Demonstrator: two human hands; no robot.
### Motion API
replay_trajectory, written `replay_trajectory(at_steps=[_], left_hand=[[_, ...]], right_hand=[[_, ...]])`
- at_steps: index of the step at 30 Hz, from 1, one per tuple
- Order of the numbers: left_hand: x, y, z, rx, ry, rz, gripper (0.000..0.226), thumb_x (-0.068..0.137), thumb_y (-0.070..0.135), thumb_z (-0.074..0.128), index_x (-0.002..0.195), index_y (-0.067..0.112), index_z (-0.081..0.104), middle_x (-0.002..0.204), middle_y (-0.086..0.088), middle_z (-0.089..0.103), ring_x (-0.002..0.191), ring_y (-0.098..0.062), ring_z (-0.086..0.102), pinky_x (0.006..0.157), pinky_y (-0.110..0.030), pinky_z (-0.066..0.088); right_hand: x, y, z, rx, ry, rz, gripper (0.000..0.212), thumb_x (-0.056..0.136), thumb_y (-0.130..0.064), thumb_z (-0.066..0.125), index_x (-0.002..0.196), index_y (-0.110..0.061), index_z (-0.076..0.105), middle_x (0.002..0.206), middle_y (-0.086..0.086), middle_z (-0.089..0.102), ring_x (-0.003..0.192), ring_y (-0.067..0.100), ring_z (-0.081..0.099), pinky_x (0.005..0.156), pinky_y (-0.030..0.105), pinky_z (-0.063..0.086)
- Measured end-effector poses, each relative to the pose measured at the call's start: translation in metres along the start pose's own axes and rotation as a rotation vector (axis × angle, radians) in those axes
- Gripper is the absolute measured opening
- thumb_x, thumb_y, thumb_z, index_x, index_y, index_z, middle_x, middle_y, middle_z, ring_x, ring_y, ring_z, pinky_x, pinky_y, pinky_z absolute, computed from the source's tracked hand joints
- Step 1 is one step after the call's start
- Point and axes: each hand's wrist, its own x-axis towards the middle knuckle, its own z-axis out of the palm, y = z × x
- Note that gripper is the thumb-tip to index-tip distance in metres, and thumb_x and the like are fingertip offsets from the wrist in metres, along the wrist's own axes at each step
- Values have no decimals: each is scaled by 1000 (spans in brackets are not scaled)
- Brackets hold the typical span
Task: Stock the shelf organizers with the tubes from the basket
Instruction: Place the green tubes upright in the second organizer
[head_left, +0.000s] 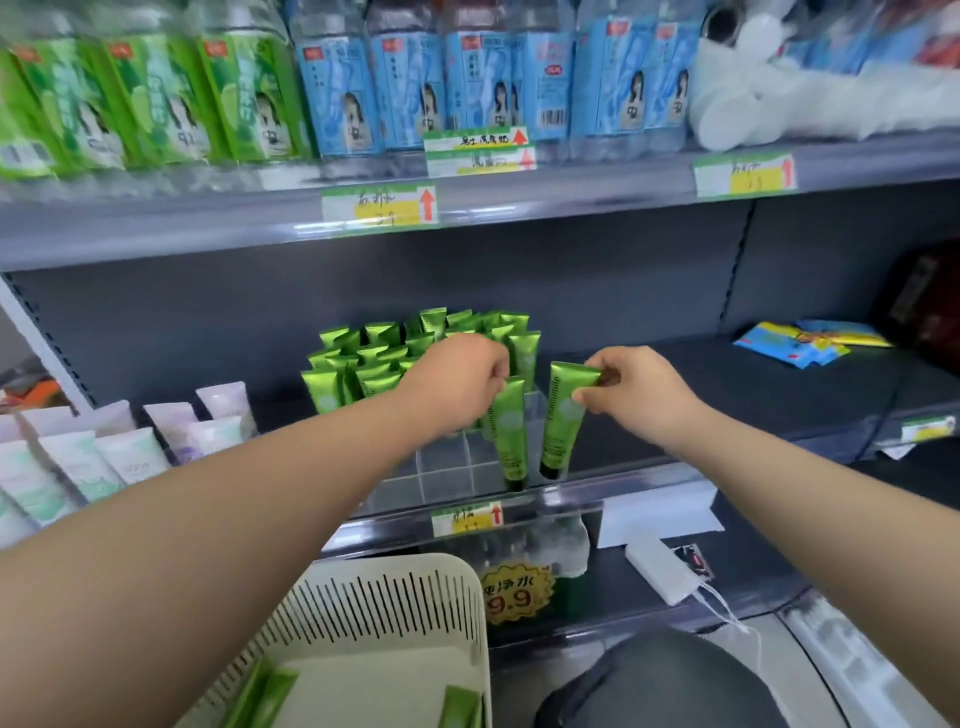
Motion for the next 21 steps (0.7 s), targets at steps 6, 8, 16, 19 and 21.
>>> replay_trajectory(at_steps=[6, 8, 16, 19, 21], left_hand=[[42, 0, -1, 4, 68, -17, 14, 90, 17, 55, 95, 13, 67, 96, -5, 67, 92, -26, 59, 73, -29, 40], [54, -1, 1, 6, 69, -23, 14, 90, 17, 54, 95, 13, 66, 95, -5, 66, 91, -27, 59, 74, -30, 42], [97, -9, 14, 24, 60, -45, 14, 91, 16, 51, 96, 16, 64, 99, -6, 64, 92, -29, 59, 80, -38, 50], [108, -15, 25, 37, 30, -64, 14, 90, 17, 51, 96, 17, 64, 101, -7, 64, 94, -30, 59, 82, -39, 50], [109, -18, 31, 37, 20, -79, 14, 90, 16, 52, 95, 17, 65, 102, -8, 65, 95, -32, 59, 82, -39, 50]], right_hand=[[31, 6, -9, 26, 60, -2, 9, 78, -15, 72, 80, -11, 64, 80, 10, 66, 78, 24, 60, 69, 30, 44], [40, 9, -10, 27, 60, -2, 8, 78, -15, 72, 80, -12, 64, 79, 9, 66, 81, 26, 62, 72, 31, 46], [78, 19, -1, 43, 68, -15, 10, 79, -16, 72, 78, -18, 62, 78, 5, 66, 78, 23, 62, 69, 31, 46], [91, 24, 7, 49, 65, -12, 11, 79, -15, 71, 76, -20, 61, 71, -1, 60, 69, 15, 55, 60, 24, 42], [93, 26, 13, 44, 56, -14, 11, 79, -15, 71, 77, -19, 61, 68, -4, 57, 65, 12, 52, 59, 21, 40]])
